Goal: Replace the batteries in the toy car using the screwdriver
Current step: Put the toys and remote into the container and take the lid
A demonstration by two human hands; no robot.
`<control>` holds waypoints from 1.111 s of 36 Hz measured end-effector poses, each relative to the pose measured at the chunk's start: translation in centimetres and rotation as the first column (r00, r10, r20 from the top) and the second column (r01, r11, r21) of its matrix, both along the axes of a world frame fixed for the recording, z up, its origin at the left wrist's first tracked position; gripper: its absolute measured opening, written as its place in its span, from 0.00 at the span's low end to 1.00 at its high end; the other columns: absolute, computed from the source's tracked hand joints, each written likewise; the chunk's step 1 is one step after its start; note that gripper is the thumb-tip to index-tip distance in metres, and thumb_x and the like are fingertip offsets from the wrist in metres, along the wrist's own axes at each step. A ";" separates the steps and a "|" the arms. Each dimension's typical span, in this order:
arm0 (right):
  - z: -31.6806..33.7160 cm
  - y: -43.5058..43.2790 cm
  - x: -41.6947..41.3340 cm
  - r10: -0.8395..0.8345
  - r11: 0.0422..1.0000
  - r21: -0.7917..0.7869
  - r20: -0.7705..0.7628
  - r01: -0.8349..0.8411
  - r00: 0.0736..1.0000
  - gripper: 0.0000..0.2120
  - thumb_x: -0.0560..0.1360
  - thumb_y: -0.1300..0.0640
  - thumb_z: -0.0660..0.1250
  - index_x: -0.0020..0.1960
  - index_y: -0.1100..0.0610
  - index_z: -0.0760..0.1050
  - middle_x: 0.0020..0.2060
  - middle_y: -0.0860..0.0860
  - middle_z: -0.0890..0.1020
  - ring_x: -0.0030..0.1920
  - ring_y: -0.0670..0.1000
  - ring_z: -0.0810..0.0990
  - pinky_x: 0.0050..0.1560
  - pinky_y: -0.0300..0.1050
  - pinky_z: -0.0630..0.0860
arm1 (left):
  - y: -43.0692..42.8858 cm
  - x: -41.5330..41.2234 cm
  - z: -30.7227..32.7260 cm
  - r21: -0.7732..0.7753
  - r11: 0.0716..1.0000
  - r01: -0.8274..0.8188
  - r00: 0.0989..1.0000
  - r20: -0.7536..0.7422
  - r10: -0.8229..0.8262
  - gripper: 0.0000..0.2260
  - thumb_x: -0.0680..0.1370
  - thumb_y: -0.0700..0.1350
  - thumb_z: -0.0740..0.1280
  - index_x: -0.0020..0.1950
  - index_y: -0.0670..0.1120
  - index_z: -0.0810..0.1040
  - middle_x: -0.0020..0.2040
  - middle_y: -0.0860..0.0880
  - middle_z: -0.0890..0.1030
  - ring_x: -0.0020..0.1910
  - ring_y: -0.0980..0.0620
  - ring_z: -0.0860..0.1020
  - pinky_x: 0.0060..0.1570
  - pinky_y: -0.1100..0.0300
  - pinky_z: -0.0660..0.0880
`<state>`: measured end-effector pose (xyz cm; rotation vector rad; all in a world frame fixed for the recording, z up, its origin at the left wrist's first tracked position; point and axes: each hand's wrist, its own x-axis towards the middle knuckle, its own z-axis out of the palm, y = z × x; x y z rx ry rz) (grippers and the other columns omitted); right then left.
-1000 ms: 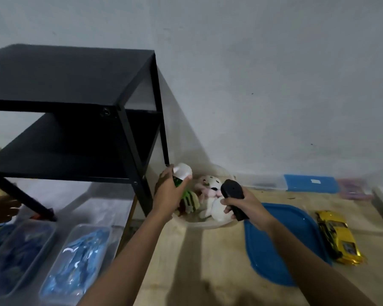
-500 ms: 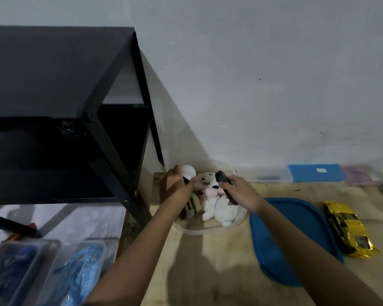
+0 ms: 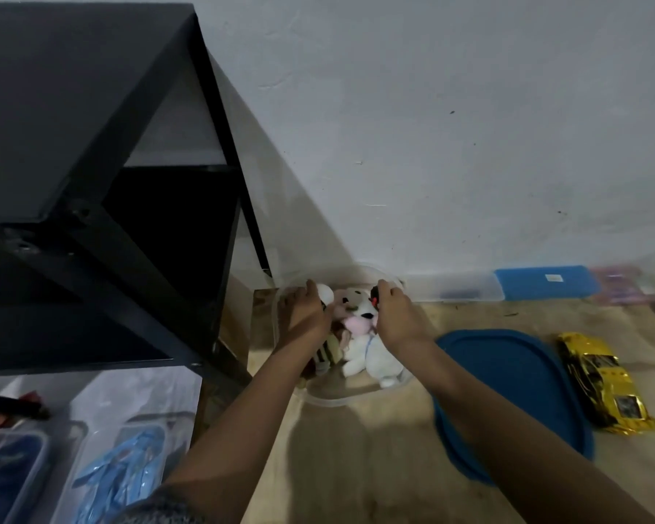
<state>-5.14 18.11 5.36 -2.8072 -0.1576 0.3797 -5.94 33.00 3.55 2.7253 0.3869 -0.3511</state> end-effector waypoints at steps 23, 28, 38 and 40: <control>-4.0 -1.2 -0.7 0.207 0.978 -0.040 0.019 -0.207 0.978 0.30 0.81 0.59 0.52 0.75 0.65 0.39 0.75 0.59 0.41 0.76 0.55 0.38 0.75 0.43 0.41 | 0.8 -0.4 -2.9 0.093 0.991 0.101 0.986 0.121 -0.112 0.23 0.81 0.51 0.57 0.74 0.47 0.61 0.72 0.44 0.66 0.71 0.44 0.63 0.68 0.52 0.59; -4.5 -0.8 -1.1 0.170 0.984 -0.038 -0.043 -0.172 0.984 0.33 0.81 0.47 0.46 0.74 0.64 0.34 0.74 0.59 0.35 0.74 0.55 0.33 0.72 0.44 0.33 | 0.7 -0.6 -3.1 0.098 0.991 0.096 0.985 0.132 -0.108 0.22 0.81 0.51 0.56 0.75 0.49 0.59 0.74 0.45 0.63 0.72 0.45 0.60 0.70 0.51 0.56; -4.5 -0.4 -0.8 0.161 0.986 -0.005 -0.174 -0.165 0.972 0.38 0.80 0.42 0.50 0.73 0.63 0.31 0.73 0.59 0.32 0.74 0.55 0.32 0.72 0.45 0.34 | 0.9 -0.6 -3.4 0.090 0.989 0.118 0.982 0.137 -0.130 0.23 0.81 0.50 0.57 0.75 0.49 0.60 0.74 0.45 0.64 0.72 0.45 0.60 0.70 0.51 0.57; -3.9 -0.6 -0.9 0.161 0.985 -0.025 -0.214 -0.171 0.963 0.39 0.79 0.43 0.52 0.73 0.63 0.31 0.73 0.59 0.31 0.73 0.56 0.30 0.72 0.47 0.35 | 0.7 -0.6 -3.2 0.078 0.991 0.112 0.984 0.129 -0.121 0.23 0.81 0.50 0.56 0.75 0.49 0.59 0.75 0.46 0.61 0.73 0.45 0.57 0.71 0.51 0.54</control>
